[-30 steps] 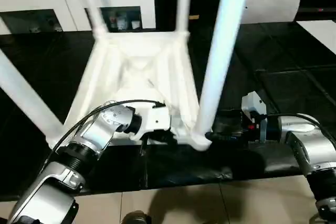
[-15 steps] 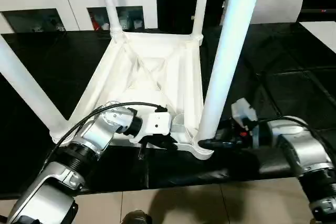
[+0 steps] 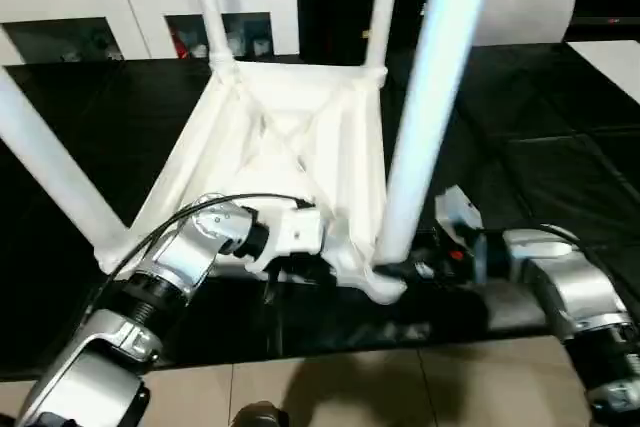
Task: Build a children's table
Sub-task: Rotate leg to tighten
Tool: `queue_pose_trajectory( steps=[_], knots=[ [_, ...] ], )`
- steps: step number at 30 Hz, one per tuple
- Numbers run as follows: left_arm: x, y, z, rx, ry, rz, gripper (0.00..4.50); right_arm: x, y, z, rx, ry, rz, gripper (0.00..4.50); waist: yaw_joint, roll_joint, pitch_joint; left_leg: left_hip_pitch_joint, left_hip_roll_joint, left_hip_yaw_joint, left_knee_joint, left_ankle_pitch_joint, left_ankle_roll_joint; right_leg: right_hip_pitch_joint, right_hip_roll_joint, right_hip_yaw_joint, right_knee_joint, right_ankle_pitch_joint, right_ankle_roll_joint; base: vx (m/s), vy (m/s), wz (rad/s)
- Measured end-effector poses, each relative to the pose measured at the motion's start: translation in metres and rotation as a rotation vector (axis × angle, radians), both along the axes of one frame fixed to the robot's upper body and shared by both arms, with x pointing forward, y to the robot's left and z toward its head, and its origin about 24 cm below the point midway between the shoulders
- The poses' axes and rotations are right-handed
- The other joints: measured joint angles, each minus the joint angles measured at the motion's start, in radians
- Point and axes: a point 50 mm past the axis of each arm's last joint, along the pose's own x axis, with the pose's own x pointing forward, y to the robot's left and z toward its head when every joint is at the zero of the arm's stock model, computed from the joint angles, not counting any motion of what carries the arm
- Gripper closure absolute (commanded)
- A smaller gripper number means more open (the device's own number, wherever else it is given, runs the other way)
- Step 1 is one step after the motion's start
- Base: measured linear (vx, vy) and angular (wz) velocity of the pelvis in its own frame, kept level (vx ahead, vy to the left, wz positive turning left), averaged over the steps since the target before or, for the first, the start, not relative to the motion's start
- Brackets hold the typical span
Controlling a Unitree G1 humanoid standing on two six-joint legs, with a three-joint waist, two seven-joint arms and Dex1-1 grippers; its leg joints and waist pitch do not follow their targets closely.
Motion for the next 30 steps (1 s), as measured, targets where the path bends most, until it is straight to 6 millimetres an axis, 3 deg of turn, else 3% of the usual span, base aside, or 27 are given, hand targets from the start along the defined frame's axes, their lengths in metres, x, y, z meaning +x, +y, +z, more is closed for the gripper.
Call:
queue_pose_trajectory(
  steps=[3, 7, 10, 12, 15, 23, 30],
  knots=[
    [0.006, -0.002, -0.001, -0.019, 0.004, 0.126, 4.5, 0.011, 0.006, -0.003, 0.013, -0.01, -0.149, 2.54, -0.028, -0.001, 0.0, 0.003, 0.0, 0.0, 0.0, 0.0, 0.0, 0.001, 0.0, 0.0, -0.001, 0.0, 0.001, 0.0, 0.0, 0.0],
    [0.014, -0.019, -0.005, -0.073, 0.011, 0.34, 4.5, 0.031, 0.016, -0.005, 0.025, 0.004, -0.415, 2.54, -0.074, -0.004, 0.003, 0.005, 0.0, 0.0, 0.0, 0.0, 0.0, 0.0, 0.0, 0.0, -0.004, -0.001, 0.001, 0.0, 0.0, 0.0],
    [0.019, -0.04, -0.006, -0.113, 0.012, 0.508, 4.5, 0.046, 0.023, -0.006, 0.049, 0.018, -0.626, 2.54, -0.096, -0.007, 0.005, 0.005, 0.0, 0.0, 0.001, 0.0, 0.0, -0.001, 0.0, -0.001, -0.005, -0.001, 0.001, 0.0, 0.0, 0.0],
    [0.02, -0.049, -0.006, -0.134, 0.015, 0.574, 4.5, 0.051, 0.025, -0.005, 0.057, 0.019, -0.697, 2.54, -0.102, -0.007, 0.005, 0.006, 0.0, 0.0, 0.001, 0.0, 0.0, -0.001, 0.0, -0.001, -0.005, -0.001, 0.001, 0.0, 0.0, 0.0],
    [0.023, -0.067, -0.004, -0.136, -0.024, 0.658, 4.5, 0.059, 0.028, -0.004, 0.068, 0.015, -0.802, 1.84, -0.099, -0.007, 0.004, 0.004, -0.001, 0.0, -0.001, 0.0, 0.0, -0.001, 0.0, -0.001, -0.005, 0.0, 0.001, 0.0, 0.0, 0.0],
    [0.024, -0.068, -0.001, -0.128, -0.062, 0.64, 4.5, 0.058, 0.029, -0.001, 0.133, 0.005, -0.792, 1.27, -0.084, -0.004, 0.003, 0.003, 0.0, -0.001, -0.009, 0.0, 0.0, -0.004, 0.001, -0.002, -0.004, 0.001, -0.002, 0.023, -0.005, 0.01],
    [0.021, -0.058, -0.002, -0.107, -0.1, 0.513, 4.5, 0.043, 0.0, -0.002, 0.095, -0.024, -0.604, 0.69, -0.06, -0.003, 0.003, 0.002, 0.0, -0.001, -0.008, -0.001, -0.001, -0.004, 0.001, -0.002, -0.004, 0.002, -0.002, 0.0, 0.0, 0.0]
  ],
)
